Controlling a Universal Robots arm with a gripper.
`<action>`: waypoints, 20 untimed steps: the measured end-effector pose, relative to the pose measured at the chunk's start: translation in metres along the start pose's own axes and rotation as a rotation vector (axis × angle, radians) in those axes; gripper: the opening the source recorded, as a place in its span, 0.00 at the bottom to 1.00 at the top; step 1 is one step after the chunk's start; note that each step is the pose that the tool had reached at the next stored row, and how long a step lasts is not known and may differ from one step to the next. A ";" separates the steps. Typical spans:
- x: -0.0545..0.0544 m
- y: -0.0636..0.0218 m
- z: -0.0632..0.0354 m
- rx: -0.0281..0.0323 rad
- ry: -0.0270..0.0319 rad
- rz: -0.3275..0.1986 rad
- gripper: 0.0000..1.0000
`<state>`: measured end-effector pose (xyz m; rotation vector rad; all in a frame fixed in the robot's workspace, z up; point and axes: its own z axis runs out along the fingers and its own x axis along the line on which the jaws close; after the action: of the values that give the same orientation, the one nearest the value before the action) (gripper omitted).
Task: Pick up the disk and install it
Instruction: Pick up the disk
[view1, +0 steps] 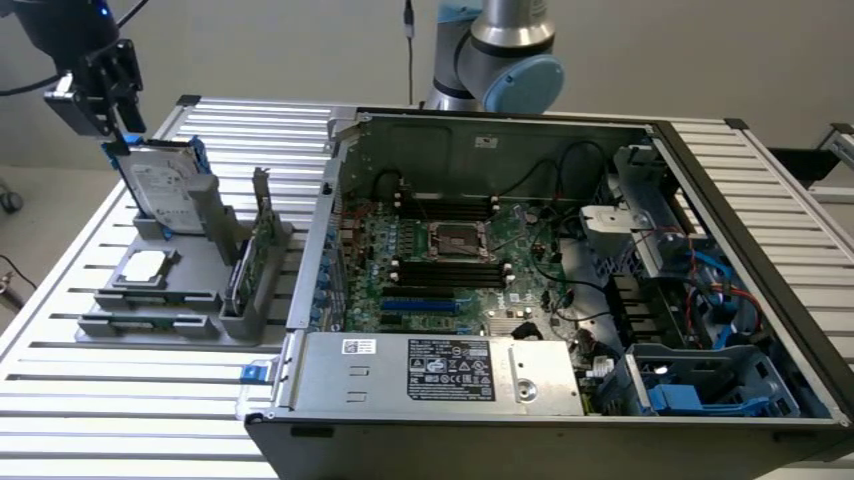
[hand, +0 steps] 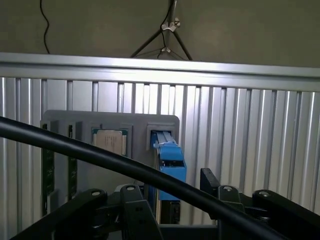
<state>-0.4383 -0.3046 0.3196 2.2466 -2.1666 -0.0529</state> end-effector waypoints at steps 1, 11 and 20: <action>0.000 -0.0001 0.0018 0.0000 0.0000 0.000 0.54; 0.000 -0.0008 0.0200 0.0001 0.0000 0.000 0.54; 0.000 -0.0012 0.0364 0.0000 0.0000 0.000 0.54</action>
<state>-0.4385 -0.3045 0.2832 2.2466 -2.1666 -0.0528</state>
